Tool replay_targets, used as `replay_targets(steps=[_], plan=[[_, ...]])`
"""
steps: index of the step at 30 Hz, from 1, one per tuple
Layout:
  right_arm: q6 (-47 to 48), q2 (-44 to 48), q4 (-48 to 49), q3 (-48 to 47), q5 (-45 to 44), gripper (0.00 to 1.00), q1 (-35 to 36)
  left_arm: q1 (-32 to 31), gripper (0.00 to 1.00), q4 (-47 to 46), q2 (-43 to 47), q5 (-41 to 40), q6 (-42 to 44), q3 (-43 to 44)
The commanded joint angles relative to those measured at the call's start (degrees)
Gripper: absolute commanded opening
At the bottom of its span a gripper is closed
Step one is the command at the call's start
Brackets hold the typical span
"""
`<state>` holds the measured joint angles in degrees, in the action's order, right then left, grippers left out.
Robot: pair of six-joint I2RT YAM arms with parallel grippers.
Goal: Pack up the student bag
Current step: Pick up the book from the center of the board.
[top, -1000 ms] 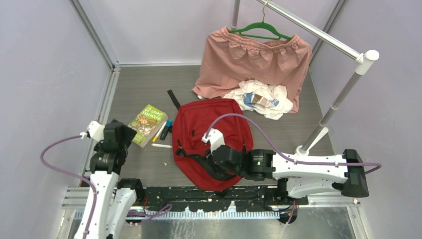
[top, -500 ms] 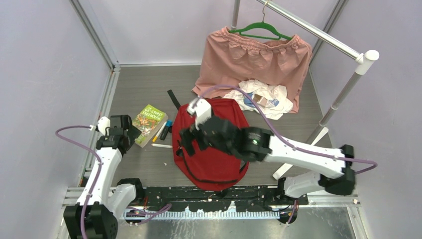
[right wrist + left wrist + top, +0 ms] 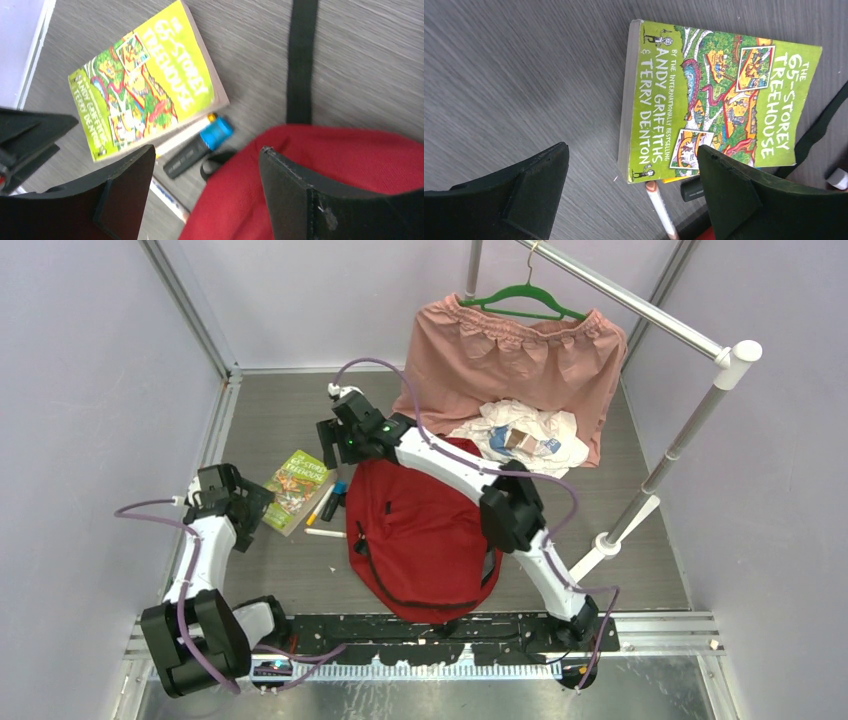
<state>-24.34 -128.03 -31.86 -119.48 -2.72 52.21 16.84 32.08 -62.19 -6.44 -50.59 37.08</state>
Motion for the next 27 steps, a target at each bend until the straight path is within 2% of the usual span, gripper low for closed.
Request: replay_targets(steps=[1,4,6,13,16,22,25,27], plan=[[-1.7,-9.4,-0.9,-14.8,5.4,0.81,-0.1,2.4,0.99,-5.8,-0.7,4.6,-1.2,-1.0],[-2.5,-17.7,-2.9,-23.5,6.2,0.81,-0.1,2.9,0.96,-7.6,-2.1,5.4,-1.0,-1.3],[-3.3,-21.2,-1.5,-25.8,6.1,0.82,-0.1,3.2,0.96,-8.3,-2.8,5.2,-0.7,-1.8],[-3.0,-26.1,1.4,-27.3,4.4,0.84,-0.1,4.3,0.93,-12.0,-4.8,6.2,-2.8,-4.5],[-3.5,-26.1,2.7,-25.8,7.5,0.80,-0.1,4.3,0.92,-13.5,-6.4,7.8,-3.1,-4.8],[-5.6,-24.1,5.8,-22.7,14.7,0.45,0.2,4.3,0.91,-16.5,-9.2,10.6,-2.9,-5.1],[-5.7,-21.8,8.3,-20.6,15.9,0.20,0.9,4.4,0.91,-17.6,-9.5,10.9,-2.8,-5.6],[-6.1,-20.6,9.2,-20.5,16.8,0.07,1.0,4.4,0.91,-17.9,-9.5,11.0,-2.8,-5.7]])
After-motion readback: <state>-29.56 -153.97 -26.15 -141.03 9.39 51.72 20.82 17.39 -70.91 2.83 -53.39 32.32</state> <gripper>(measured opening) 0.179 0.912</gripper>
